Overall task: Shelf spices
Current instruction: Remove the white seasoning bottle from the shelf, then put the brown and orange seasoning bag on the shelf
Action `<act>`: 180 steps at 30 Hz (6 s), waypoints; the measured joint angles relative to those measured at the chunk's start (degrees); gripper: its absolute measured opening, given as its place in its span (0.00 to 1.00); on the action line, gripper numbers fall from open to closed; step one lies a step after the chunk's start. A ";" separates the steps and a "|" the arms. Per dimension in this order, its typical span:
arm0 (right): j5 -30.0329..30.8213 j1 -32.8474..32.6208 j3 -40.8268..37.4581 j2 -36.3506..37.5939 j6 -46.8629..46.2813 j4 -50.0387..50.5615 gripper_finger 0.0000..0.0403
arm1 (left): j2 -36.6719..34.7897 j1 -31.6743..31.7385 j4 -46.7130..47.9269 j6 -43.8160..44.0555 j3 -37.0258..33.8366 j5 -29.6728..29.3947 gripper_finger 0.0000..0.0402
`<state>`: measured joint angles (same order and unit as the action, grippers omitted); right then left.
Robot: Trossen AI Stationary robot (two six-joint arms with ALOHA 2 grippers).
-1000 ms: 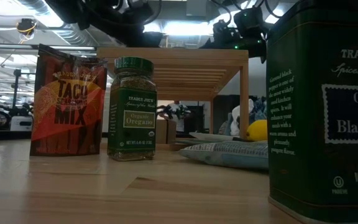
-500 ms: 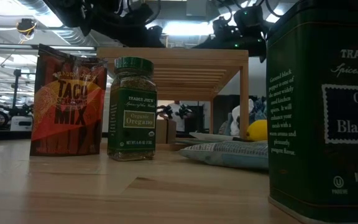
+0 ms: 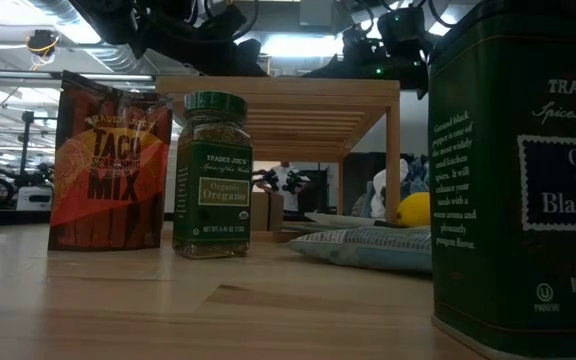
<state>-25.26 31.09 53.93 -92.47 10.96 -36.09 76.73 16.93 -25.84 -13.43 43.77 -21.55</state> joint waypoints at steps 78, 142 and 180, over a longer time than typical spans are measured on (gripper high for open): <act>17.78 -30.30 1.55 21.79 -4.84 39.10 0.50 | -43.01 -30.72 43.78 23.46 -12.21 -25.99 0.39; 82.06 -85.44 -18.61 -21.40 -38.96 -20.14 0.68 | -33.39 -42.88 36.80 35.50 -13.42 -38.67 0.39; 81.42 -85.46 -18.62 -2.88 -3.39 -21.39 0.94 | -32.70 -42.95 36.63 40.50 -13.42 -32.63 0.39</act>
<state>56.17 -54.37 35.31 -95.34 7.58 -57.48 44.03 -26.03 10.79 27.07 30.35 -54.18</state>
